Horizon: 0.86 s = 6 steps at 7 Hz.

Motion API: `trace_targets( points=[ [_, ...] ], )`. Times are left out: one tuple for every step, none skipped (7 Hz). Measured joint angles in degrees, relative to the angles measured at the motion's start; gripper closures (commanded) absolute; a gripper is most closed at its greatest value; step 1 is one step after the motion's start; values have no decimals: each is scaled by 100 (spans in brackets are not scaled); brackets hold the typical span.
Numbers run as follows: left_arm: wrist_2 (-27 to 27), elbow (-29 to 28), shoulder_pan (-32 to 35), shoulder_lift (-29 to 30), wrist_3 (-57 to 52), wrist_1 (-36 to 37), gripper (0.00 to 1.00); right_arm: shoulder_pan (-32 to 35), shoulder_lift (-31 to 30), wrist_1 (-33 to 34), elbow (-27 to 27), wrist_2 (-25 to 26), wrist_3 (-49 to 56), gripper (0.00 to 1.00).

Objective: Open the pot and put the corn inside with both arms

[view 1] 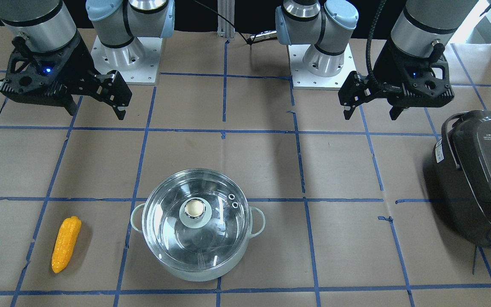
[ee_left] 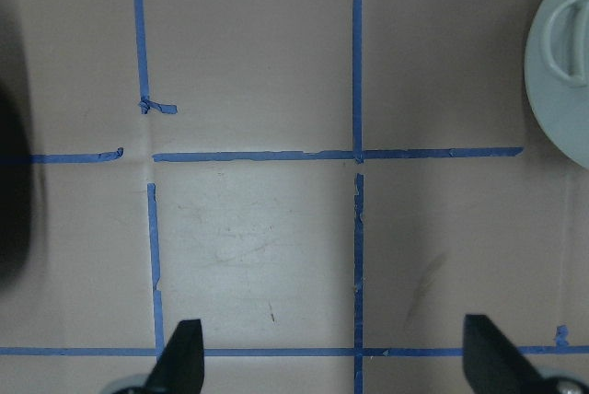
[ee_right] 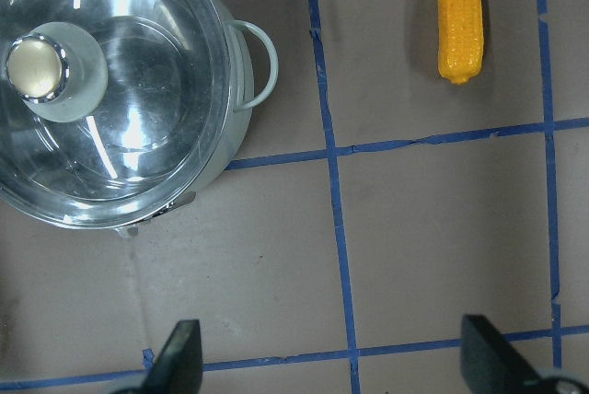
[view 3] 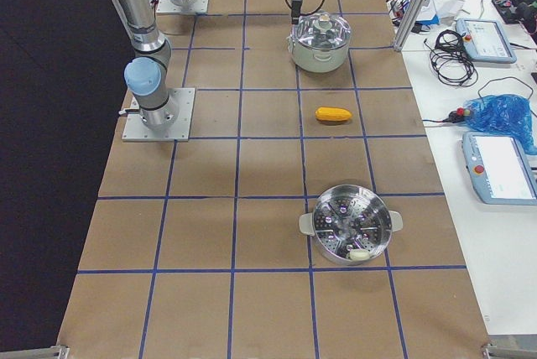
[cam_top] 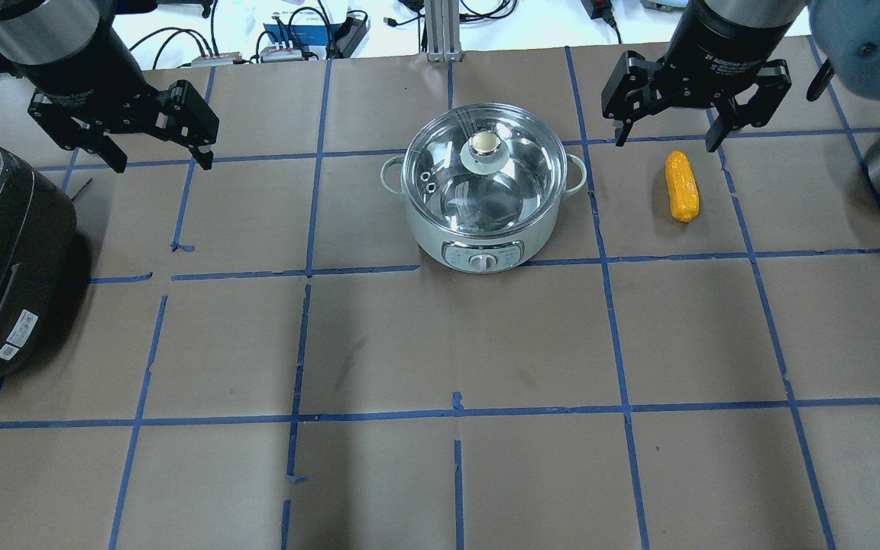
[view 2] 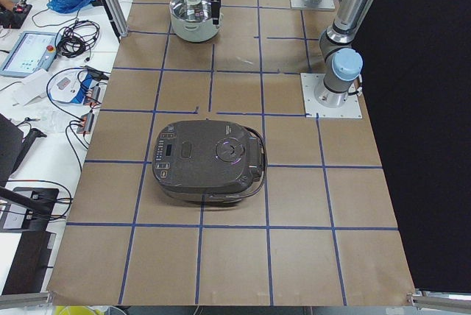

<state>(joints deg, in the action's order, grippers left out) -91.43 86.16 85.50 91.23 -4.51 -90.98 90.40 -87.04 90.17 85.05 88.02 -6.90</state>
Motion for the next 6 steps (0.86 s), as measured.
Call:
trace_targets(
  points=[
    [-8,-5,1,0,2,-12,0,2,18,51,-1,-2,-3,0],
    [-6,-6,1,0,2,-25,0,2,32,75,-1,-4,-4,0],
    [4,-5,2,3,3,-29,0,2,39,84,7,-4,-5,0],
    [23,-8,5,32,8,-23,0,7,41,87,15,-4,-1,0],
    [80,-29,34,101,63,-3,0,8,44,88,14,-2,7,0],
    [152,-66,181,200,359,48,0,7,49,91,-11,2,9,0]
  ],
)
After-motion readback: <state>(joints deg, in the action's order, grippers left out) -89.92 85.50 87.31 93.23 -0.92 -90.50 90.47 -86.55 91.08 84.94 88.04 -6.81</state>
